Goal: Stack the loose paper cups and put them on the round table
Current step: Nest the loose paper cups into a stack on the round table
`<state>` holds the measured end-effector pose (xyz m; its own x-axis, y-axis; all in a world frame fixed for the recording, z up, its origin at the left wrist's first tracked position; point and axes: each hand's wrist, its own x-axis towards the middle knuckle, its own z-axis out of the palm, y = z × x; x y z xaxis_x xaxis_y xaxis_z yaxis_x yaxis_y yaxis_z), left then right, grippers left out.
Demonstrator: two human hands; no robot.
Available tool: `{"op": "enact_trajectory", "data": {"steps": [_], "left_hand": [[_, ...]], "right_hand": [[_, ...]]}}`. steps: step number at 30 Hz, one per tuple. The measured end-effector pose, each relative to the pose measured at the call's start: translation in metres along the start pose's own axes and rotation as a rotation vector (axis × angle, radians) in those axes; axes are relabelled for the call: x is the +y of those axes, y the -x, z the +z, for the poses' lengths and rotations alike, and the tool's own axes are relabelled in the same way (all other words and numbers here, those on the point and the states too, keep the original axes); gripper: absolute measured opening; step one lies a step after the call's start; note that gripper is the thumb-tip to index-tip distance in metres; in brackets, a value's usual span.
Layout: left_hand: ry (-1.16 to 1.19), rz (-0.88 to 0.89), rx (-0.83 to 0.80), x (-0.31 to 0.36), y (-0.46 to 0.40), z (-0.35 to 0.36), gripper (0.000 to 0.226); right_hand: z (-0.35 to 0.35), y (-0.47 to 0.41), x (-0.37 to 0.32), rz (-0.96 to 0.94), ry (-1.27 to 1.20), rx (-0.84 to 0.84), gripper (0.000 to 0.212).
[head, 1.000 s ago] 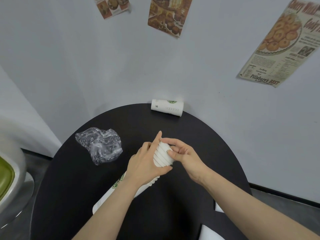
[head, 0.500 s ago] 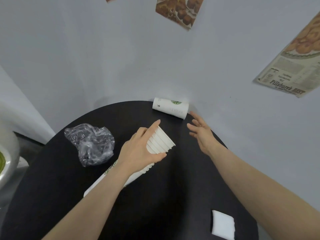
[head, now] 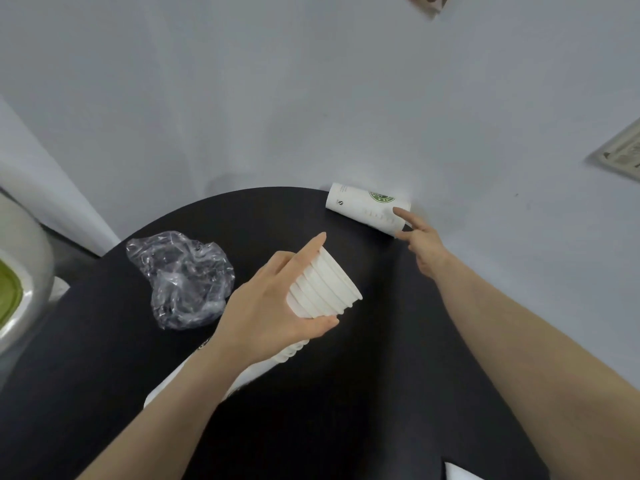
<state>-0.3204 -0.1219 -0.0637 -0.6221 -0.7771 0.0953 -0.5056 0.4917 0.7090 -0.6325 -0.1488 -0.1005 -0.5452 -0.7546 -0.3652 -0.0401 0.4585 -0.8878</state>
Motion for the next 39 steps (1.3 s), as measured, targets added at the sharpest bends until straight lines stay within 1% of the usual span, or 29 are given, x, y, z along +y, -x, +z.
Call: {"op": "enact_trajectory", "data": {"steps": [4,7,12,16,21,24,28,31,35,39], "left_hand": [[-0.036,0.002,-0.005,-0.003,0.003,0.0,0.099],[-0.048,0.007,-0.001,-0.006,0.005,0.001,0.098],[-0.046,-0.007,-0.012,-0.006,0.008,0.0,0.098],[-0.049,-0.007,-0.028,-0.006,0.012,0.001,0.098],[-0.017,-0.019,-0.045,-0.002,0.021,-0.002,0.097],[0.038,-0.024,-0.058,-0.001,0.031,-0.004,0.097],[0.027,-0.018,-0.089,0.002,0.047,-0.009,0.097],[0.038,-0.035,-0.084,0.002,0.055,-0.014,0.098],[0.058,-0.064,-0.064,-0.004,0.065,-0.024,0.1],[0.049,-0.066,-0.06,-0.008,0.074,-0.032,0.101]], "right_hand": [[0.006,-0.013,0.002,-0.004,-0.004,-0.023,0.056],[0.008,-0.017,0.004,0.032,-0.035,-0.043,0.051],[0.011,0.002,0.011,0.037,-0.094,-0.062,0.047],[0.008,0.035,0.016,-0.035,-0.158,-0.005,0.046],[0.0,0.088,0.012,-0.11,-0.234,0.011,0.047],[-0.005,0.121,0.009,-0.126,-0.218,0.023,0.051],[-0.005,0.159,0.0,-0.184,-0.193,0.049,0.06],[-0.005,0.183,-0.013,-0.241,-0.158,0.048,0.063],[-0.009,0.209,-0.032,-0.32,-0.14,0.049,0.061],[-0.013,0.228,-0.046,-0.383,-0.177,0.075,0.057]]}}
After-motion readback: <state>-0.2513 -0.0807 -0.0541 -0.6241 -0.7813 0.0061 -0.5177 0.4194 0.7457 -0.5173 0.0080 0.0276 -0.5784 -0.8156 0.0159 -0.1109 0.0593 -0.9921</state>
